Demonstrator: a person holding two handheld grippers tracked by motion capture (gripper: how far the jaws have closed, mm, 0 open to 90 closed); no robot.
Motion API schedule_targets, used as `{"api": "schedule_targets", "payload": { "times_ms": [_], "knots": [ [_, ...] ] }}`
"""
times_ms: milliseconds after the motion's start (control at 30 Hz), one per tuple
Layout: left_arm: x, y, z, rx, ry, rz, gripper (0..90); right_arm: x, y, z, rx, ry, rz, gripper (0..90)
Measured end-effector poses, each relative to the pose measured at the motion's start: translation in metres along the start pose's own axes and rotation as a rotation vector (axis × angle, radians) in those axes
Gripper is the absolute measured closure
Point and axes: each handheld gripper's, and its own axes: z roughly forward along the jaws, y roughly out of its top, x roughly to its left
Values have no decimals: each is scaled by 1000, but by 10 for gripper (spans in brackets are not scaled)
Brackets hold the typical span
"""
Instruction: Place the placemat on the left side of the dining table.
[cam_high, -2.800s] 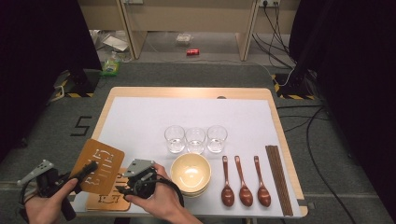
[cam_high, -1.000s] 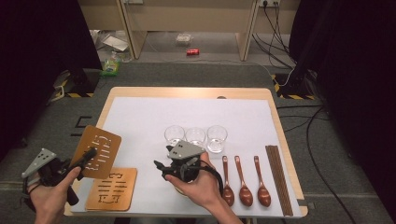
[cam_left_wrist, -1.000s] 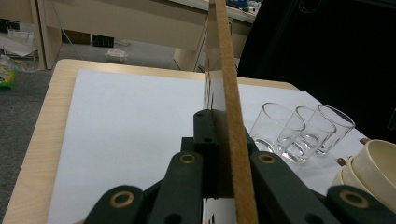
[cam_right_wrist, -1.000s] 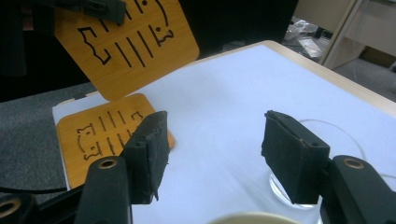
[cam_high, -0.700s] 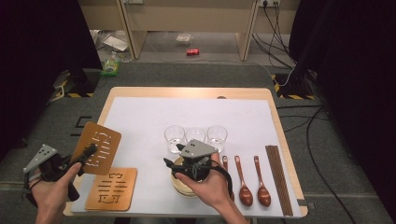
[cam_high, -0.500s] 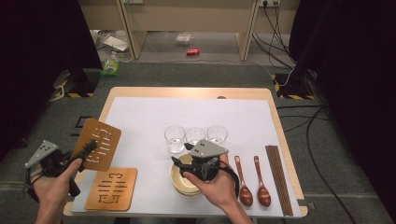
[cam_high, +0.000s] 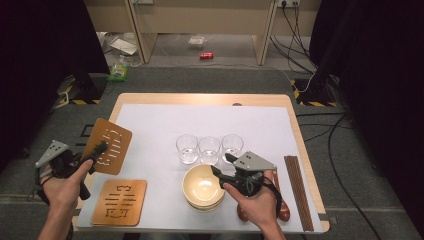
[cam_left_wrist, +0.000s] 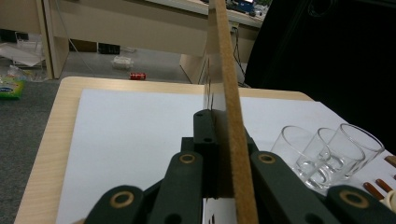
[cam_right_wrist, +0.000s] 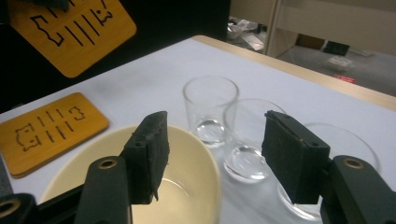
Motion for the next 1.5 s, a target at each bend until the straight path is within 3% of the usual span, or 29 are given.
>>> {"api": "schedule_targets", "payload": {
  "times_ms": [433,833,1067,1500],
  "knots": [
    [2,7,27,8,4,6,862,-27,-17,-33,-30,-109,71,416],
    [6,5,52,18,16,-13,861,-36,-29,-46,-81,-171,107,433],
    [2,5,67,15,6,-16,862,-40,-32,-49,-94,-191,110,458],
    [1,5,94,43,38,-3,862,-39,-34,-46,-88,-184,113,468]
  ]
}}
